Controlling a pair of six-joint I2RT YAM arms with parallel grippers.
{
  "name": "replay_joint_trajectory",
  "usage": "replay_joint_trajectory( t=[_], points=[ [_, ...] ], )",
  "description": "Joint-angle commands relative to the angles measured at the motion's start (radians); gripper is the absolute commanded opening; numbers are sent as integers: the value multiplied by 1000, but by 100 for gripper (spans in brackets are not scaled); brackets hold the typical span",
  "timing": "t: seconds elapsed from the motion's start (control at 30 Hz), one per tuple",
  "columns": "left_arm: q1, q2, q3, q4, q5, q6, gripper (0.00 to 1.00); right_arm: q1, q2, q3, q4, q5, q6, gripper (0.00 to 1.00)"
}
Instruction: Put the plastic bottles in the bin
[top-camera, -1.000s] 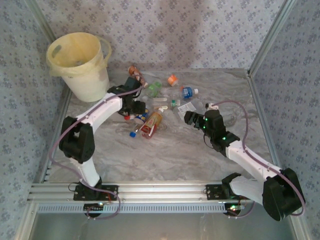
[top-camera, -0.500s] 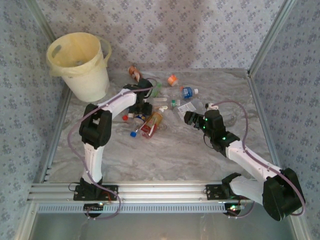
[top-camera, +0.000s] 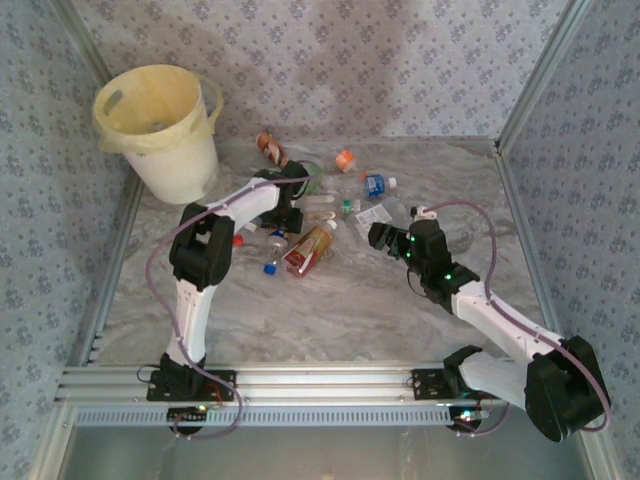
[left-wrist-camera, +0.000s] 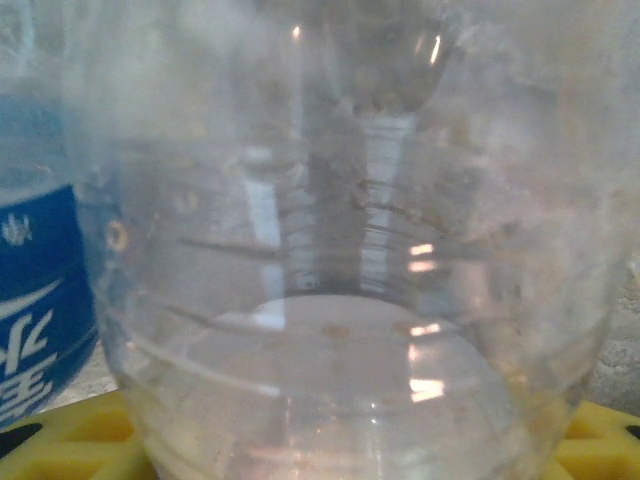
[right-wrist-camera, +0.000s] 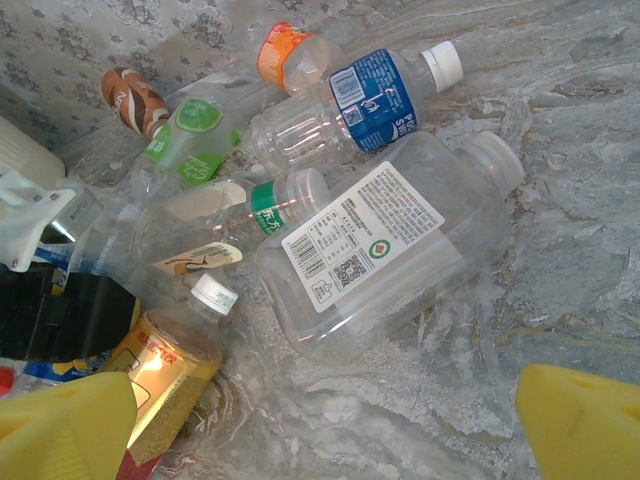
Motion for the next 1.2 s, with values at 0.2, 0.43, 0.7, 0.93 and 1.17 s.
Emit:
replay_joint_trajectory(
  t=[0.2, 0.43, 0.7, 0.93, 1.17],
  points=[
    [22, -446, -56, 274, -50, 50, 56, 6, -23, 0, 21, 11, -20, 100],
    [177, -610, -73, 761, -184, 155, 56, 12, -22, 5, 103, -23, -52, 100],
    [383, -536, 45, 1030, -202, 194, 58, 19, -9, 5, 131, -22, -63, 100],
    [497, -443, 100, 1143, -248, 200, 57, 25, 11, 9, 146, -23, -61, 100],
    [562, -315, 202, 1085, -307, 234, 59, 38, 24, 11, 140, -16, -55, 100]
  ],
)
